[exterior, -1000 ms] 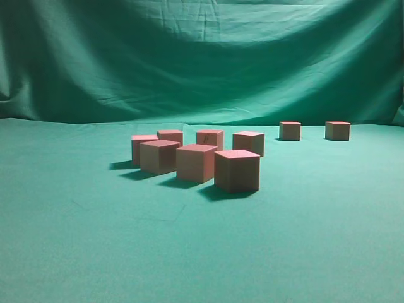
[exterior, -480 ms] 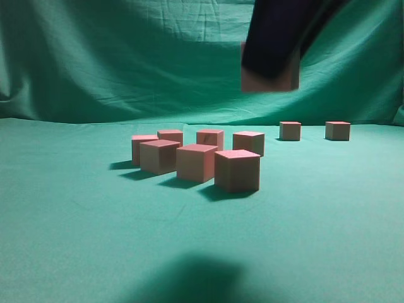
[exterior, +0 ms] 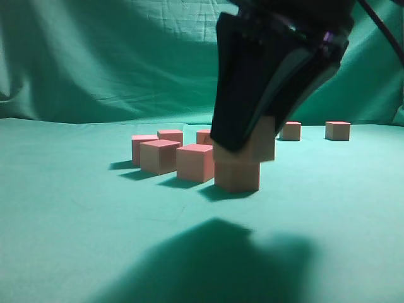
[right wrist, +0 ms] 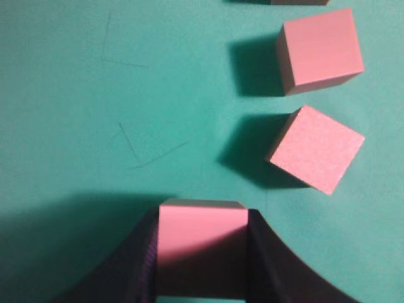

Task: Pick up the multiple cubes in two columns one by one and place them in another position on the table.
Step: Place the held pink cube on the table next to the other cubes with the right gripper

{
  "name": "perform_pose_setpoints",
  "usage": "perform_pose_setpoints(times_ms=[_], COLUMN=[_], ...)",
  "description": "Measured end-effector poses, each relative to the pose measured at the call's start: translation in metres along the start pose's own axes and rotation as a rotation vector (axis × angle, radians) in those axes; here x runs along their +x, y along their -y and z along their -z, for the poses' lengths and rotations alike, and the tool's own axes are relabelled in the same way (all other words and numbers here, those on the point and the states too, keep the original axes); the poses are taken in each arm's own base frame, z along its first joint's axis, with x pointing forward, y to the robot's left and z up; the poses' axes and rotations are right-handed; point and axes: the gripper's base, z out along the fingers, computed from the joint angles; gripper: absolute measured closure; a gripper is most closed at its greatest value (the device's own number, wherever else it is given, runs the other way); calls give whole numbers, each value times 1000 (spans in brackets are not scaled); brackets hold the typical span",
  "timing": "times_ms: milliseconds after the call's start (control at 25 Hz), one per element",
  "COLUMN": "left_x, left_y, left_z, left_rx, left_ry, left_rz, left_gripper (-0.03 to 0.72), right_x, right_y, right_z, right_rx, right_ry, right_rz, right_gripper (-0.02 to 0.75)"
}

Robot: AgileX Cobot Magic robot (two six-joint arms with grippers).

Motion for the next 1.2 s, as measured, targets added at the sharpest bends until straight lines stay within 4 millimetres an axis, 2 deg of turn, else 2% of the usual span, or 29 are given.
perform_pose_setpoints(times_ms=[640, 1040, 1200], left_x=[0, 0, 0], left_y=[0, 0, 0], left_z=[0, 0, 0], left_rx=[0, 0, 0], left_ry=[0, 0, 0], left_rz=[0, 0, 0], left_gripper=[688, 688, 688], right_x=[1, 0, 1], right_y=[7, 8, 7], right_z=[-33, -36, -34], right_rx=[12, 14, 2], right_ry=[-40, -38, -64], right_rz=[-60, -75, -81], right_gripper=[481, 481, 298])
